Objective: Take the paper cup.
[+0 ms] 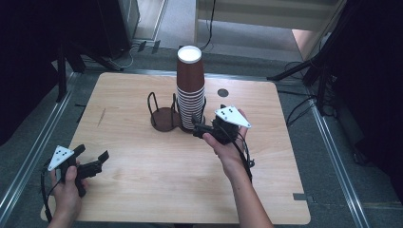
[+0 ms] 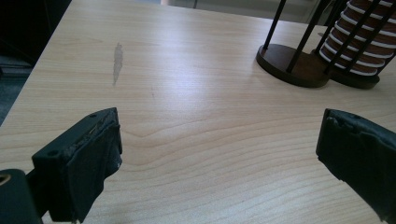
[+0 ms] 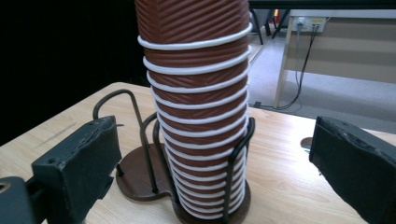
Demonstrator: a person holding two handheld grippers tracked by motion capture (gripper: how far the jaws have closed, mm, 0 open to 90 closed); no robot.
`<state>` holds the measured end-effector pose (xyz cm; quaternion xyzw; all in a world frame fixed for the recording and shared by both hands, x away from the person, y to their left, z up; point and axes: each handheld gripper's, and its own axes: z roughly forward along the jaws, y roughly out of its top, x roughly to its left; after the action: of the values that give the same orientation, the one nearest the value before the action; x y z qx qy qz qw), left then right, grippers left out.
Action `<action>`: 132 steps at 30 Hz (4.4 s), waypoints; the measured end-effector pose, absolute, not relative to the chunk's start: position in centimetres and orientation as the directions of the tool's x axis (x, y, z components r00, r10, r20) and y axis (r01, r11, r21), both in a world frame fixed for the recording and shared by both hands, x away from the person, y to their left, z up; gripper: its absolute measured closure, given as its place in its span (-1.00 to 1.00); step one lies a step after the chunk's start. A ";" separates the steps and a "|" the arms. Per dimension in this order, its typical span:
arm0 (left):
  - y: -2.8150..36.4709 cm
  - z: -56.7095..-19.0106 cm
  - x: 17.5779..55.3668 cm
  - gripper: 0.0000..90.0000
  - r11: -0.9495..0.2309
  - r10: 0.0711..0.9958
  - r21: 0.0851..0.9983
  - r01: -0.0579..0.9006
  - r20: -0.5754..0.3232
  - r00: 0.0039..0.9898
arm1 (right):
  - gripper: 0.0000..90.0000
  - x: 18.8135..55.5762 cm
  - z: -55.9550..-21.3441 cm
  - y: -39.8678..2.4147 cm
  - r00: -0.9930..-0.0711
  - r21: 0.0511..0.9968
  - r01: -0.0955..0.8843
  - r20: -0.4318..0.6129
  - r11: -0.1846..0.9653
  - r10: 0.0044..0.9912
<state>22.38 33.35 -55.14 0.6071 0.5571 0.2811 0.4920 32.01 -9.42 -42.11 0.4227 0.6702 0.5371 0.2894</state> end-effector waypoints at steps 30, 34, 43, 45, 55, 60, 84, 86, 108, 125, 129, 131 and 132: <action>33.5 -55.2 22.5 -0.98 0.112 0.951 0.906 0.409 -0.217 0.220 | -1.00 35.0 -40.6 -6.2 -0.437 0.971 0.237 0.076 0.033 0.896; 33.5 -55.2 22.5 -0.98 0.112 0.951 0.904 0.412 -0.219 0.221 | -1.00 35.5 -40.4 -5.9 -0.429 0.972 0.235 0.084 0.021 0.899; 33.5 -55.2 22.5 -0.98 0.116 0.950 0.903 0.415 -0.222 0.218 | -1.00 36.3 -40.1 -5.3 -0.420 0.975 0.221 0.073 0.024 0.905; 33.5 -55.2 22.5 -0.98 0.114 0.950 0.902 0.417 -0.221 0.219 | -1.00 36.6 -40.0 -5.2 -0.409 0.976 0.218 0.068 0.026 0.910; 33.4 -55.1 22.5 -0.98 0.109 0.952 0.904 0.414 -0.214 0.217 | -1.00 37.5 -39.5 -4.4 -0.421 0.977 0.210 0.050 0.044 0.905; 33.4 -55.2 22.5 -0.98 0.113 0.952 0.903 0.415 -0.218 0.215 | -1.00 38.1 -39.0 -3.9 -0.415 0.979 0.199 0.036 0.052 0.909; 33.7 -55.2 22.5 -0.98 0.137 0.948 0.903 0.407 -0.238 0.209 | -0.91 40.1 -38.3 -2.4 -0.384 0.982 0.179 0.014 0.060 0.923; 33.7 -55.2 22.5 -0.98 0.138 0.948 0.903 0.407 -0.240 0.210 | -0.87 40.2 -38.2 -2.3 -0.385 0.984 0.170 0.011 0.059 0.923; 33.7 -55.2 22.6 -0.98 0.141 0.948 0.903 0.406 -0.242 0.209 | -0.80 40.4 -37.7 -2.1 -0.384 0.982 0.181 0.021 0.053 0.923; 33.8 -55.2 22.6 -0.98 0.144 0.947 0.903 0.405 -0.245 0.209 | -0.78 40.4 -36.0 -2.0 -0.368 0.989 0.145 0.036 0.019 0.929; 33.8 -55.2 22.6 -0.98 0.144 0.947 0.903 0.405 -0.245 0.209 | -0.77 40.3 -35.6 -1.8 -0.364 0.991 0.126 0.015 0.033 0.931; 33.8 -55.2 22.6 -0.98 0.144 0.947 0.903 0.404 -0.244 0.209 | -0.77 40.3 -35.4 -1.8 -0.364 0.992 0.125 0.013 0.035 0.931; 33.8 -55.2 22.6 -0.98 0.144 0.947 0.903 0.405 -0.245 0.209 | -0.76 40.2 -35.2 -1.7 -0.358 0.992 0.117 0.003 0.041 0.934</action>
<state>22.61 33.79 -55.20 0.5953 0.5676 0.2710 0.5000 40.24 -1.73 -35.18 0.4257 0.6173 0.5459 0.3738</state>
